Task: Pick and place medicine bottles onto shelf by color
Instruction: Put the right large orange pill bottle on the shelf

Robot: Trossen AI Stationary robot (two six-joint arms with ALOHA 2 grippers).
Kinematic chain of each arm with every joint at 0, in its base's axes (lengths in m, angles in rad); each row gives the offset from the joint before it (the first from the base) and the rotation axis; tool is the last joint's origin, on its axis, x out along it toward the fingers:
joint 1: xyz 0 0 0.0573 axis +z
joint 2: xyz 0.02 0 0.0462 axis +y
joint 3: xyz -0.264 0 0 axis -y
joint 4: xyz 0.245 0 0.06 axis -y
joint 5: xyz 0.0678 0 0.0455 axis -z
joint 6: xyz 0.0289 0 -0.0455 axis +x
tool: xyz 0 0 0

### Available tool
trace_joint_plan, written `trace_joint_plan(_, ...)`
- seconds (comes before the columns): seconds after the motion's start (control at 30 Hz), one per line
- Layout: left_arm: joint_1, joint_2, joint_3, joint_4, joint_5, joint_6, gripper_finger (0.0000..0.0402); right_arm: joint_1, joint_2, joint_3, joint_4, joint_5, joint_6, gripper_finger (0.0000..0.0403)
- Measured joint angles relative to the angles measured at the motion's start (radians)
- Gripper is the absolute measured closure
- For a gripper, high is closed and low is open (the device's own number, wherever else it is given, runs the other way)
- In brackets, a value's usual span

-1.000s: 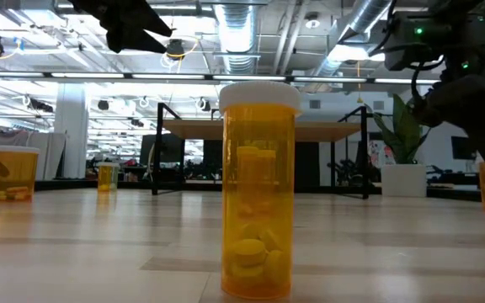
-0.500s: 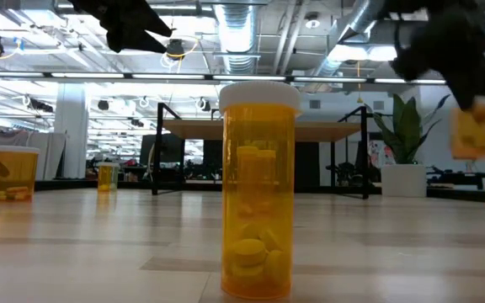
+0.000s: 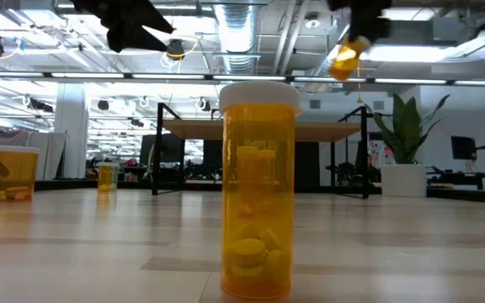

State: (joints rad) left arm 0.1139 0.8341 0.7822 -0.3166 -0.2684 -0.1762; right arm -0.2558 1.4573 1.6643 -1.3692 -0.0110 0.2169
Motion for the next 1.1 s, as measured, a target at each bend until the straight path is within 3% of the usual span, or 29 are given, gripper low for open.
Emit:
trace_joint_plan(0.17,0.000,0.000,0.000,0.058,-0.021,-0.053,0.0114,-0.050,0.117,0.148,-0.009,0.071,-0.441,0.0186)
trace_joint_plan(0.33,0.000,0.000,0.000,0.103,-0.078,-0.134,0.0114,-0.105,0.216,0.233,-0.052,0.074,-0.635,0.0185)
trace_joint_plan(0.8,0.000,0.000,0.000,0.106,-0.104,-0.109,0.0114,-0.204,0.392,0.288,-0.177,0.156,-0.647,0.0184)
trace_joint_plan(1.1,0.000,0.000,0.000,0.105,-0.102,-0.106,0.0113,-0.206,0.411,0.288,-0.203,0.175,-0.632,0.0180)
